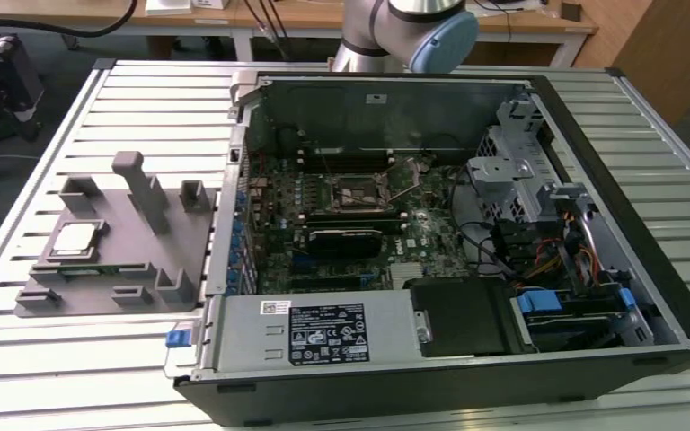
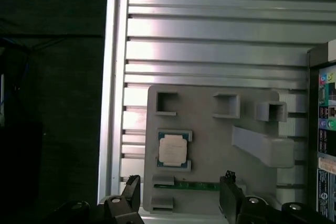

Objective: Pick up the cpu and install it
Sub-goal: 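Pick up the cpu and move it towards the insertion slot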

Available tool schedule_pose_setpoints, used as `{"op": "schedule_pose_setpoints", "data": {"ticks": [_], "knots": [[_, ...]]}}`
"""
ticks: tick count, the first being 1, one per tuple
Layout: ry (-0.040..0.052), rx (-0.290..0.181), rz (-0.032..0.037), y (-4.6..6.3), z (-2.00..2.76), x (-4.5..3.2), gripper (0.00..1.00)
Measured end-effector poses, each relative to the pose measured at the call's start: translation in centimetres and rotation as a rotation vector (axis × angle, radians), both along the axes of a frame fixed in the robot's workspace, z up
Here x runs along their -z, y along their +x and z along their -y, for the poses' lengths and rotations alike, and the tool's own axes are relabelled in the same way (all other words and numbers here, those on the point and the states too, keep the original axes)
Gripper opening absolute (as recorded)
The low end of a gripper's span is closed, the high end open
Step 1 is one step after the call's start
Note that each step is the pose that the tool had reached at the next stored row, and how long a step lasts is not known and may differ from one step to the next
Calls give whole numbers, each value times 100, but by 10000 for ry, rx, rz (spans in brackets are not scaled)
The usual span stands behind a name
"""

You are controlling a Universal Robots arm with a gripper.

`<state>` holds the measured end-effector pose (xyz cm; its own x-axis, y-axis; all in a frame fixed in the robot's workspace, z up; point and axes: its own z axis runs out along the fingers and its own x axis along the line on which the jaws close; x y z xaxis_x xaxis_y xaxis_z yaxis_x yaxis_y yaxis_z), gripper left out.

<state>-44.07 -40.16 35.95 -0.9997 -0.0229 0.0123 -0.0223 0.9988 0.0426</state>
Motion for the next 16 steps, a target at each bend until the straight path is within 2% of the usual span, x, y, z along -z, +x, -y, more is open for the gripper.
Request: {"op": "schedule_pose_setpoints", "data": {"ticks": [7, 16], "knots": [[0, -24, -1, 0, 0, 89, 70], [0, -43, -2, -1, 0, 153, 70]]}}
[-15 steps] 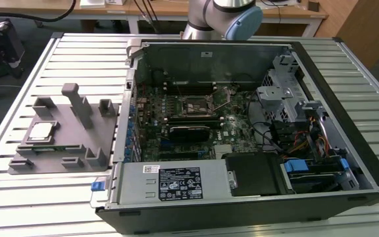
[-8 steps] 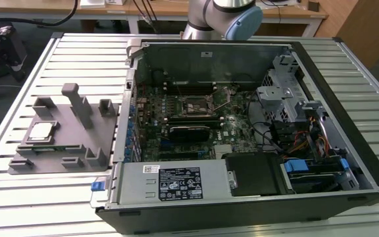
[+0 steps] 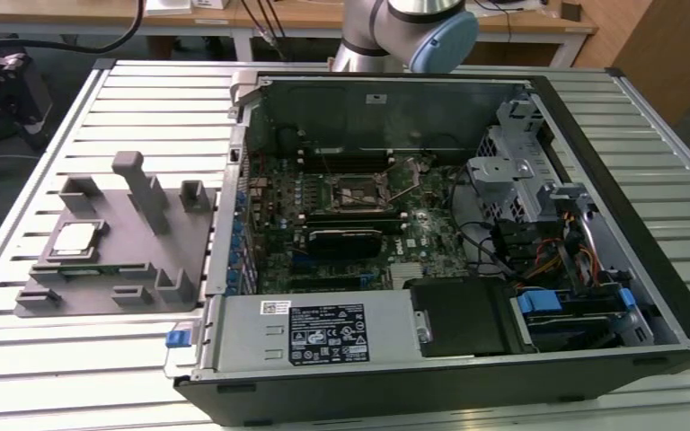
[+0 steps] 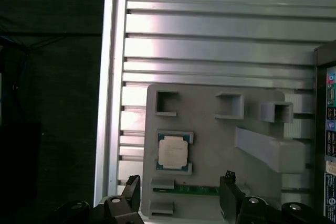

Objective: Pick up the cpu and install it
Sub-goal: 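Pick up the cpu and move it towards the insertion slot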

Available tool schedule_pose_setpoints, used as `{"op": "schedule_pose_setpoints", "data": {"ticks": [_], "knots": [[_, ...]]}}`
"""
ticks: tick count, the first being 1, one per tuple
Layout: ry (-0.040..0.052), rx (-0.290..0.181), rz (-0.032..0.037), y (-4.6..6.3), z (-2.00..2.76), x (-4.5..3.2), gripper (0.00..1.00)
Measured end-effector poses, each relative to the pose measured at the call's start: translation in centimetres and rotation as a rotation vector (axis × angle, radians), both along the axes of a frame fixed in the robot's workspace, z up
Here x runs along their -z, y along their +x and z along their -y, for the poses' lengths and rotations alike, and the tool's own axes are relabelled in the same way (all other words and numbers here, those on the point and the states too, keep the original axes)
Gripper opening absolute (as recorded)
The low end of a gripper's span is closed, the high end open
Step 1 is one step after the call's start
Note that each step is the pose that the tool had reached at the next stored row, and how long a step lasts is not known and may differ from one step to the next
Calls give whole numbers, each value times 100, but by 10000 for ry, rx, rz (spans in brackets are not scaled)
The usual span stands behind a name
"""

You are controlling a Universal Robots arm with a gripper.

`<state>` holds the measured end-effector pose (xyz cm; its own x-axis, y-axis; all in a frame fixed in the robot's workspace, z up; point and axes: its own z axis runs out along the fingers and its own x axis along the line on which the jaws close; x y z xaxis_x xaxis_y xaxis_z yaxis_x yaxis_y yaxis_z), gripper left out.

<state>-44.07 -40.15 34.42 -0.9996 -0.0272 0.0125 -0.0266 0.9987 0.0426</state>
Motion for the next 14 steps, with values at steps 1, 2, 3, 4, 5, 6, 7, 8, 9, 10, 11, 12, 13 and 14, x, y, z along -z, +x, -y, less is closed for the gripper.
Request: {"op": "schedule_pose_setpoints", "data": {"ticks": [1, 2, 3, 4, 5, 6, 7, 8, 9, 10, 11, 12, 13, 14], "knots": [[-1, -3, 0, 0, 0, 5, 70], [0, -5, 0, 0, 0, 11, 70], [0, -9, 0, 0, 0, 18, 70], [0, -12, 0, 0, 0, 24, 70], [-1, -15, -1, 0, 0, 29, 70], [0, -20, 0, 0, 0, 37, 70], [-1, -26, -1, 0, 0, 44, 70], [-1, -30, -2, 0, 0, 51, 70], [0, -34, -3, 0, 0, 58, 70], [0, -38, -3, 0, 0, 64, 70], [0, -42, -3, 0, 0, 71, 70], [0, -44, -4, 0, 0, 78, 70], [0, -48, -4, 0, 0, 84, 70], [1, -51, -3, 0, 0, 91, 70]]}}
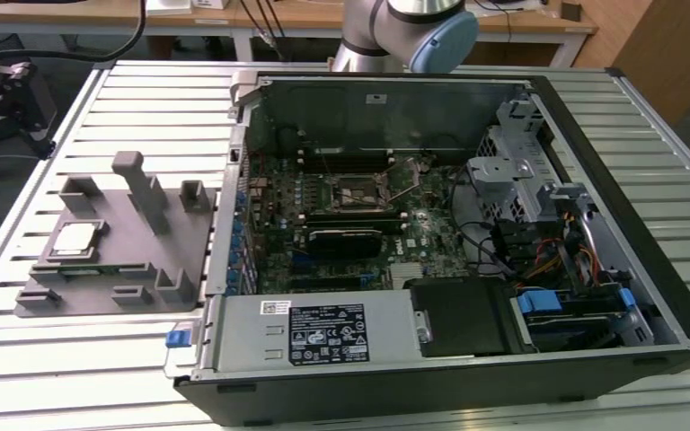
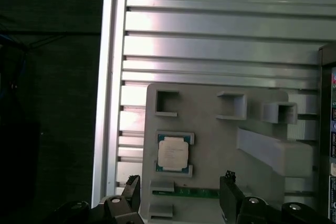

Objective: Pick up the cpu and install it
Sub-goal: 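Pick up the cpu and move it towards the insertion slot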

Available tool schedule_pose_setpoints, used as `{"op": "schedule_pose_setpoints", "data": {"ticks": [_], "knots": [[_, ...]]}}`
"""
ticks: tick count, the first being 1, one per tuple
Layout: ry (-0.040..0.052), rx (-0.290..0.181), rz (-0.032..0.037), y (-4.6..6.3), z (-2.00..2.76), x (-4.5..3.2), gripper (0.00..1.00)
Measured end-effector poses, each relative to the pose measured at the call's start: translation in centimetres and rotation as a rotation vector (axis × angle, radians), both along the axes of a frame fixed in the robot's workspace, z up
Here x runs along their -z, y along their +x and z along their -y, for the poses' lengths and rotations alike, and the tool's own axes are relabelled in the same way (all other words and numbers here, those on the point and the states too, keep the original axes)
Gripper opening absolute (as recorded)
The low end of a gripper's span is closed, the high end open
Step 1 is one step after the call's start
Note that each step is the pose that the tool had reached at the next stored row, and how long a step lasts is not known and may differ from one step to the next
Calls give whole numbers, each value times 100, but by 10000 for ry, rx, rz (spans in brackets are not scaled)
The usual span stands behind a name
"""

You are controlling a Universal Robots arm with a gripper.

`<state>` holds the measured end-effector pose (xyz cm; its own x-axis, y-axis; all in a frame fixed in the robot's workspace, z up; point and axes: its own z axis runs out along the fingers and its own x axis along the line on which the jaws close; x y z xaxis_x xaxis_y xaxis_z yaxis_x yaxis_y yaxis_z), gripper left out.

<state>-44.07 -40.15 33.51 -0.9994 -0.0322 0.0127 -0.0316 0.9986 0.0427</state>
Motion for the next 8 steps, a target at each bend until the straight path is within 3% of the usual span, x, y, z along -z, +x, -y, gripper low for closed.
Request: {"op": "schedule_pose_setpoints", "data": {"ticks": [8], "knots": [[-1, -29, -2, -1, 0, 53, 70]]}}
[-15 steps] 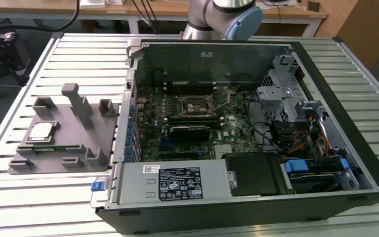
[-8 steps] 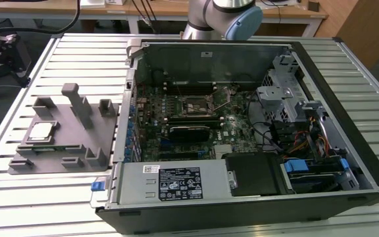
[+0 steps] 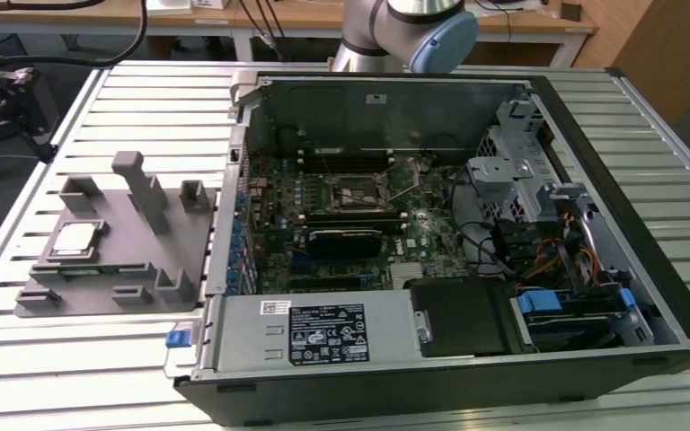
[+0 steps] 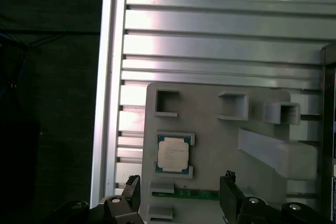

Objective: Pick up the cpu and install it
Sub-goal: 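Pick up the cpu and move it towards the insertion slot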

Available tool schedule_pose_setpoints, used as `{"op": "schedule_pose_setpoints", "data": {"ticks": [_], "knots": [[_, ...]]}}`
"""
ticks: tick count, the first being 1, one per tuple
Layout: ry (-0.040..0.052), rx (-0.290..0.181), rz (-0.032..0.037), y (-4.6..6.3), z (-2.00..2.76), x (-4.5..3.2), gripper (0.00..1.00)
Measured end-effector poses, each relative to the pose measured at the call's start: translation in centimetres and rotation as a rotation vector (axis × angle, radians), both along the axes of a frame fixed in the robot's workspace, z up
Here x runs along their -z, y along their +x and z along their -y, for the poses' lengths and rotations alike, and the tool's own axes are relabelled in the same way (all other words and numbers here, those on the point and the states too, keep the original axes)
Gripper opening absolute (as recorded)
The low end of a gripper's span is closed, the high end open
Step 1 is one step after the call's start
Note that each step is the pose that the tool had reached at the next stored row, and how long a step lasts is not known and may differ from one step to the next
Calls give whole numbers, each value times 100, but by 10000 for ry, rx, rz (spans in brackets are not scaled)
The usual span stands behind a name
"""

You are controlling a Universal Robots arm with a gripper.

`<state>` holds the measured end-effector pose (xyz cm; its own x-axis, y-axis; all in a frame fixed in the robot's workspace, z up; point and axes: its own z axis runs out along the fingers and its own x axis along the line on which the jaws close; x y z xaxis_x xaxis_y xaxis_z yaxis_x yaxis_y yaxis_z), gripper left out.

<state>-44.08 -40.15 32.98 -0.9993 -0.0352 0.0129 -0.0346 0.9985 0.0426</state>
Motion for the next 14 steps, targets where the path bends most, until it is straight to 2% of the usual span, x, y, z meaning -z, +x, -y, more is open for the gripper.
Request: {"op": "schedule_pose_setpoints", "data": {"ticks": [14], "knots": [[0, -18, 0, -9, 0, 81, 70]]}}
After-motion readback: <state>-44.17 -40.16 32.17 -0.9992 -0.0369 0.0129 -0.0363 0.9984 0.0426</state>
